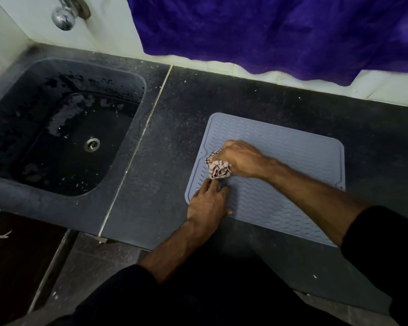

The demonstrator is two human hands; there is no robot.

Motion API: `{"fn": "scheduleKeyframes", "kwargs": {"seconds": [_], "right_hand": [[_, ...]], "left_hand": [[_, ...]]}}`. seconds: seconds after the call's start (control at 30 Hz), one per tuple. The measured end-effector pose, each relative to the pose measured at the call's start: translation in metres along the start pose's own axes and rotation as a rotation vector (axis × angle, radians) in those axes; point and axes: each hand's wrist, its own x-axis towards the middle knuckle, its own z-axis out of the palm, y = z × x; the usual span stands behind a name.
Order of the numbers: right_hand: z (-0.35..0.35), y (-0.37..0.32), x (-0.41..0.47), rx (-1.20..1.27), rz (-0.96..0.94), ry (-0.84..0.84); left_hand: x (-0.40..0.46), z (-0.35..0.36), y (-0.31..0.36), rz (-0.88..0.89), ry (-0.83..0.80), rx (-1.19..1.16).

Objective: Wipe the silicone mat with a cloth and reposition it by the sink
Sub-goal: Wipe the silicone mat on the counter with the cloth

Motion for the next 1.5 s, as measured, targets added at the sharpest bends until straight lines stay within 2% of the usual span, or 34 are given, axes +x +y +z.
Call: {"fn": "scheduleKeyframes", "kwargs": {"seconds": [0.1, 0.27, 0.37, 0.47, 0.63, 0.77, 0.87, 1.03, 1.23, 1.33, 1.5], "right_hand": [[-0.006, -0.005, 0.010, 0.070, -0.020, 0.036], [0.009, -0.017, 0.012, 0.094, -0.143, -0.020], [0.008, -0.008, 0.006, 0.050, -0.085, 0.007], [-0.002, -0.004, 0.007, -0.062, 0.012, -0.035], [0.003, -0.008, -0.002, -0.021, -0.104, -0.047], [0.003, -0.003, -0.007, -0.071, -0.005, -0.076], [-0.004, 0.002, -0.003, -0.149, 0.002, -0.062], [0.018, 0.003, -0.010, -0.052, -0.071, 0.017], [0.019, 0.016, -0.012, -0.078, 0.073, -0.017], [0.012, 0.013, -0.007, -0.115, 0.067, 0.031], [0.001, 0.005, -0.005, 0.115, 0.128, 0.089]], "left_hand": [[0.000, 0.001, -0.001, 0.002, -0.010, 0.000], [0.000, 0.002, -0.001, -0.020, -0.018, -0.010], [0.000, 0.002, 0.000, -0.019, -0.019, -0.022], [0.000, 0.001, 0.000, -0.007, -0.025, -0.025], [-0.001, 0.002, 0.000, -0.009, -0.009, -0.003], [0.000, 0.001, 0.000, 0.002, -0.006, 0.007], [0.001, 0.002, 0.001, 0.002, -0.009, 0.008], [0.003, 0.006, -0.002, -0.005, -0.002, 0.003], [0.002, 0.007, -0.002, 0.011, 0.019, 0.001], [-0.002, 0.008, -0.004, 0.030, 0.055, -0.002], [-0.015, 0.013, -0.010, 0.009, 0.060, -0.026]]}}
